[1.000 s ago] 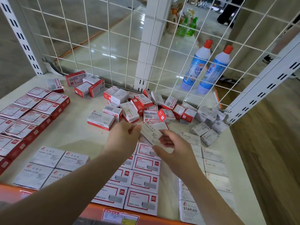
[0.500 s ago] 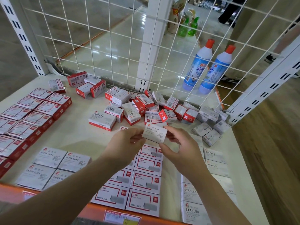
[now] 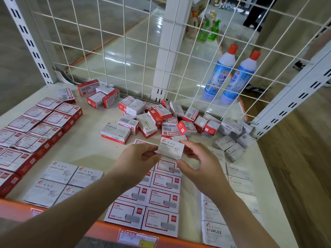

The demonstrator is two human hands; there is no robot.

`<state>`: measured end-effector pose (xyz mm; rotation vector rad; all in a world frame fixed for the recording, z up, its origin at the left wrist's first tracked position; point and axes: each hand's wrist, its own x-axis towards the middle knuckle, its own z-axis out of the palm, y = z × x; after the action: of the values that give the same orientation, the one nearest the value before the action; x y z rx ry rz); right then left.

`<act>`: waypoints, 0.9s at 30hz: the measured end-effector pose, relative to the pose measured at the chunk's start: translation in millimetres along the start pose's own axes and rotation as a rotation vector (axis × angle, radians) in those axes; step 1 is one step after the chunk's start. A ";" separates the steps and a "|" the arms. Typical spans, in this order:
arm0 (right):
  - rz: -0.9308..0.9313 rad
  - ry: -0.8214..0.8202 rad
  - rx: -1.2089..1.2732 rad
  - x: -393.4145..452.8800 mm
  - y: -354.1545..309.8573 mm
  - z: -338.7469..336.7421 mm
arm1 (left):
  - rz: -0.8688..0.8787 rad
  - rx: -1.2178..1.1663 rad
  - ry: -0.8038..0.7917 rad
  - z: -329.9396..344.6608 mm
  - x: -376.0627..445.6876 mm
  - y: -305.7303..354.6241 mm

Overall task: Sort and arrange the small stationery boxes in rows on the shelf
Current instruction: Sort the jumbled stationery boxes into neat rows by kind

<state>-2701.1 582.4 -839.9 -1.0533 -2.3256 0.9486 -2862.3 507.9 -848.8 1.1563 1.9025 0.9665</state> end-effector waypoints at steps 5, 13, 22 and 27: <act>-0.019 -0.022 -0.020 5.8 -11.9 8.4 | -0.022 0.118 0.063 -16.4 -5.5 -5.5; -0.072 -0.128 -0.114 24.4 -33.3 47.1 | -0.075 0.456 0.228 -65.2 -28.1 -32.5; -0.133 -0.160 -0.110 44.2 -62.6 98.4 | -0.094 0.727 0.239 -109.3 -62.2 -75.2; -0.103 -0.231 -0.160 54.5 -70.2 116.3 | -0.067 0.735 0.216 -115.1 -69.5 -85.1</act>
<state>-2840.1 542.8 -863.4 -0.9146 -2.6550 0.8980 -2968.6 389.5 -854.4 1.4076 2.5609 0.3501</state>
